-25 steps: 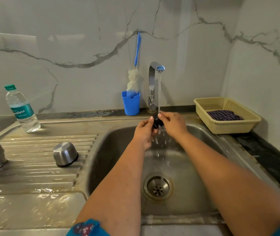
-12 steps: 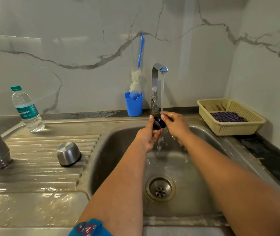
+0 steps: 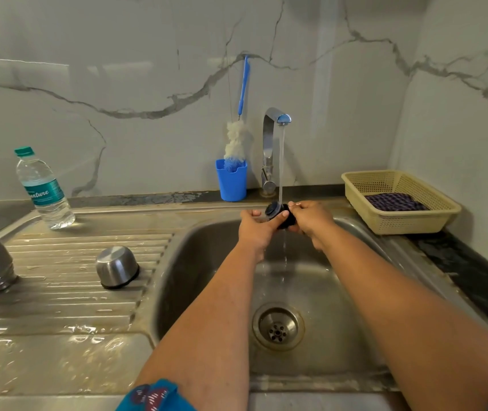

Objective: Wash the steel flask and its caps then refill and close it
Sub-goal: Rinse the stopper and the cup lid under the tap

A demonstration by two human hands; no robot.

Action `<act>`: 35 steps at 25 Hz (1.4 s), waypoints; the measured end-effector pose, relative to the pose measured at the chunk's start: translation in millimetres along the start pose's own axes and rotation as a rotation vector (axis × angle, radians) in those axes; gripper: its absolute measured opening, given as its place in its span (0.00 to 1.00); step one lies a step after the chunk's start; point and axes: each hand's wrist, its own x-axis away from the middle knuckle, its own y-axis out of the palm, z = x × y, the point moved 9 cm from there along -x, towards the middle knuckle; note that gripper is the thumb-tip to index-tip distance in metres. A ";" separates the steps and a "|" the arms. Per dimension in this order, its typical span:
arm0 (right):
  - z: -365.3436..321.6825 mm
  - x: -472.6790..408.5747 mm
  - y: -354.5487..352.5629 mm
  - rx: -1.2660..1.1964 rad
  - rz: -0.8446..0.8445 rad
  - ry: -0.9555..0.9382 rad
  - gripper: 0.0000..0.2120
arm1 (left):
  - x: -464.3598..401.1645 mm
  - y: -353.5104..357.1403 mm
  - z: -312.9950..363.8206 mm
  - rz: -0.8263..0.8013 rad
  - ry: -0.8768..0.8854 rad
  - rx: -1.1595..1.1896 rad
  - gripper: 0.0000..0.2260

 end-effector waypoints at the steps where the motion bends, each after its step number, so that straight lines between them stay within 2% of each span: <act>1: 0.2 -0.2 -1.3 0.051 -0.008 0.001 0.09 | -0.4 0.0 -0.6 -0.013 -0.007 0.037 0.23; 4: -0.8 -1.6 -3.4 0.114 -0.044 -0.035 0.06 | 7.5 5.9 -1.4 -0.092 -0.075 0.148 0.12; 5: -5.9 1.2 -1.6 0.080 -0.080 -0.072 0.06 | 9.9 8.9 -1.1 -0.111 -0.099 0.158 0.11; 7: -19.5 10.2 2.5 0.109 -0.143 -0.185 0.13 | 12.3 14.4 -0.7 -0.126 -0.127 0.184 0.12; 10: -45.2 30.2 12.9 0.472 -0.217 -0.460 0.16 | 13.5 14.4 0.5 -0.090 -0.137 0.291 0.10; 12: -54.7 36.2 9.8 0.593 -0.151 -0.543 0.15 | 13.7 10.2 2.0 -0.067 -0.108 0.281 0.10; 15: -57.9 30.3 5.6 0.677 -0.022 -0.576 0.15 | 14.1 10.1 4.6 -0.092 -0.094 0.264 0.12; 17: -52.0 26.0 12.3 0.752 -0.078 -0.554 0.16 | 11.5 7.2 5.3 -0.085 -0.074 0.248 0.12; 19: -54.6 24.3 6.5 0.740 -0.044 -0.531 0.17 | 10.5 -0.1 4.9 -0.041 -0.047 0.217 0.13; 22: -56.6 27.1 11.2 0.768 -0.064 -0.575 0.18 | 13.3 2.5 5.6 -0.051 -0.056 0.238 0.19; 24: -50.5 23.4 15.3 0.653 -0.138 -0.565 0.18 | 11.9 3.5 4.4 -0.028 -0.067 0.252 0.21; 26: -43.6 17.6 7.6 0.437 -0.149 -0.505 0.15 | 9.3 3.2 3.0 -0.013 -0.069 0.246 0.20; 30: -30.5 8.6 -2.0 0.210 -0.171 -0.390 0.11 | 6.1 7.6 1.4 -0.074 -0.075 0.282 0.16; 33: -21.7 0.3 -7.4 0.162 -0.106 -0.311 0.09 | 6.9 12.3 -2.7 -0.111 -0.106 0.280 0.15; 35: -19.0 -1.8 -9.6 0.160 -0.094 -0.286 0.12 | 6.3 14.5 -5.3 -0.091 -0.106 0.236 0.13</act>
